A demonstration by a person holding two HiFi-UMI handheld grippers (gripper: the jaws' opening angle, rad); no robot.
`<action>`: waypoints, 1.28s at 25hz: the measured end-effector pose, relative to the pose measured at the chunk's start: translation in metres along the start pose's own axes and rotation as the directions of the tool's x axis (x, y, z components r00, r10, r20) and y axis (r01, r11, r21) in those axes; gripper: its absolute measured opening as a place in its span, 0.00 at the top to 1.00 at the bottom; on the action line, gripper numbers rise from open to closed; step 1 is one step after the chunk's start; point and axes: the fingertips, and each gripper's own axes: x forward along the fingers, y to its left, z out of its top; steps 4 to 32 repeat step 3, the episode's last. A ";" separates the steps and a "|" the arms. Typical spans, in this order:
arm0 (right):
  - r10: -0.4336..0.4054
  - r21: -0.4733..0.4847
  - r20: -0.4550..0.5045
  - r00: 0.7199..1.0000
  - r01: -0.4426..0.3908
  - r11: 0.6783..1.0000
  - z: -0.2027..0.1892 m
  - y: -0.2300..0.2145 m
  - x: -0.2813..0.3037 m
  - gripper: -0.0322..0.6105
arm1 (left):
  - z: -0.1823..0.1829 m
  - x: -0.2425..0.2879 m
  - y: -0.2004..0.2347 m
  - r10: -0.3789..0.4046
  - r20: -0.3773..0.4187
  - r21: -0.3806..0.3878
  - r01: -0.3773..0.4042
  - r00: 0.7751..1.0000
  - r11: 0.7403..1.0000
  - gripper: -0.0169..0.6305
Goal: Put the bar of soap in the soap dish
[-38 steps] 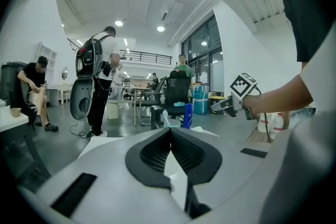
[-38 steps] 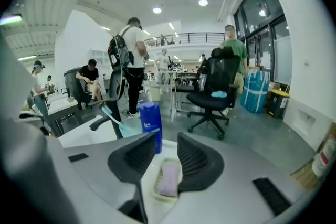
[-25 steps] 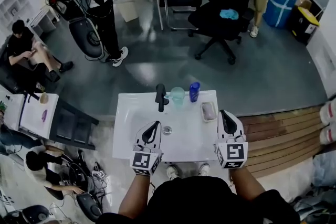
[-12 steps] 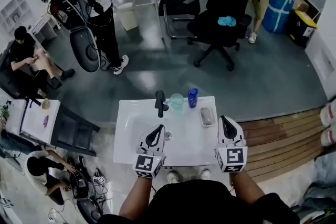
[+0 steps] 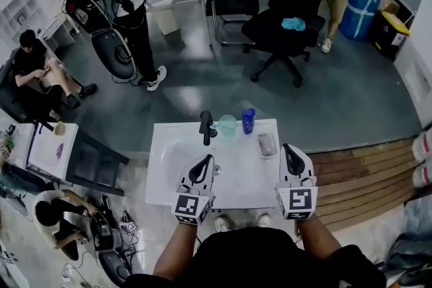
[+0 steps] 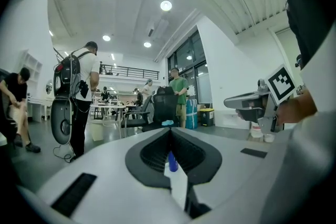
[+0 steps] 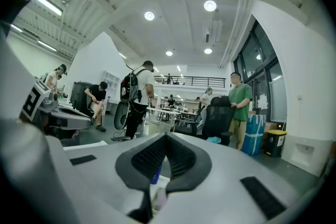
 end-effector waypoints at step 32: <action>0.005 -0.007 0.004 1.000 -0.005 1.000 0.003 -0.002 0.001 0.92 | 0.003 0.002 -0.004 -0.005 0.006 0.000 0.005 1.000 1.000 0.94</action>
